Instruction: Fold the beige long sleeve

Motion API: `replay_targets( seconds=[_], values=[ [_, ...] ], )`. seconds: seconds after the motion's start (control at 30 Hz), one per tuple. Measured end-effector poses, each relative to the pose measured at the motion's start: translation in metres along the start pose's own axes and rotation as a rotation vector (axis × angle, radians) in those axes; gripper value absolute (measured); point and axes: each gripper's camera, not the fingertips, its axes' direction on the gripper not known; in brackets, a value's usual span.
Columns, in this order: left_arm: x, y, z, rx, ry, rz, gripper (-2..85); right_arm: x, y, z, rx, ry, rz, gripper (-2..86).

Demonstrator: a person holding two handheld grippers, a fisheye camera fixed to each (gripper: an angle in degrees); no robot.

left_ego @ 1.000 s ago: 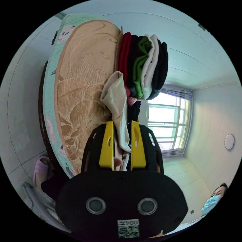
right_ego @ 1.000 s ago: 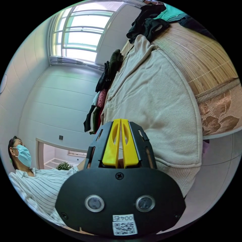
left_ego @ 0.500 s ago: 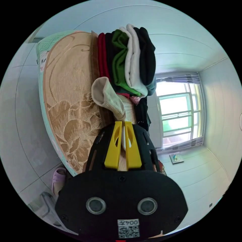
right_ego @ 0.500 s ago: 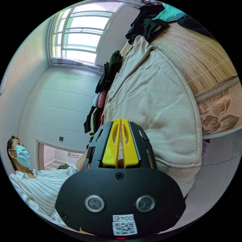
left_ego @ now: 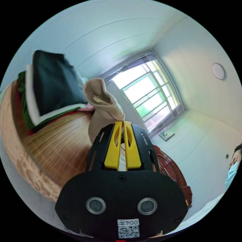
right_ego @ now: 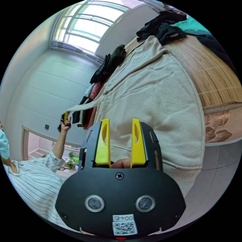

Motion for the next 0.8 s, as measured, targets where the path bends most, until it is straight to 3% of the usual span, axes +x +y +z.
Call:
replay_targets(
  seconds=[0.2, 0.4, 0.6, 0.7, 0.77, 0.8],
  values=[
    [0.088, 0.102, 0.134, -0.087, 0.131, 0.22, 1.5, -0.011, 0.008, -0.003, 0.032, 0.073, 0.009, 7.6],
    [0.193, 0.319, 0.303, -0.274, 0.198, 0.474, 1.5, -0.003, 0.012, -0.013, 0.066, 0.012, 0.046, 5.5],
    [0.234, 0.66, 0.484, -0.549, 0.224, 0.797, 1.5, 0.004, 0.015, -0.022, 0.087, -0.057, 0.07, 4.5],
    [0.186, 0.858, 0.579, -0.78, 0.244, 0.859, 1.5, 0.008, 0.015, -0.026, 0.093, -0.079, 0.086, 2.5],
    [0.111, 1.027, 0.645, -0.99, 0.167, 0.938, 1.7, 0.008, 0.015, -0.027, 0.096, -0.083, 0.089, 1.2],
    [0.088, 1.065, 0.658, -1.044, 0.136, 0.95, 1.8, 0.007, 0.015, -0.028, 0.096, -0.083, 0.088, 1.1]
  ],
)
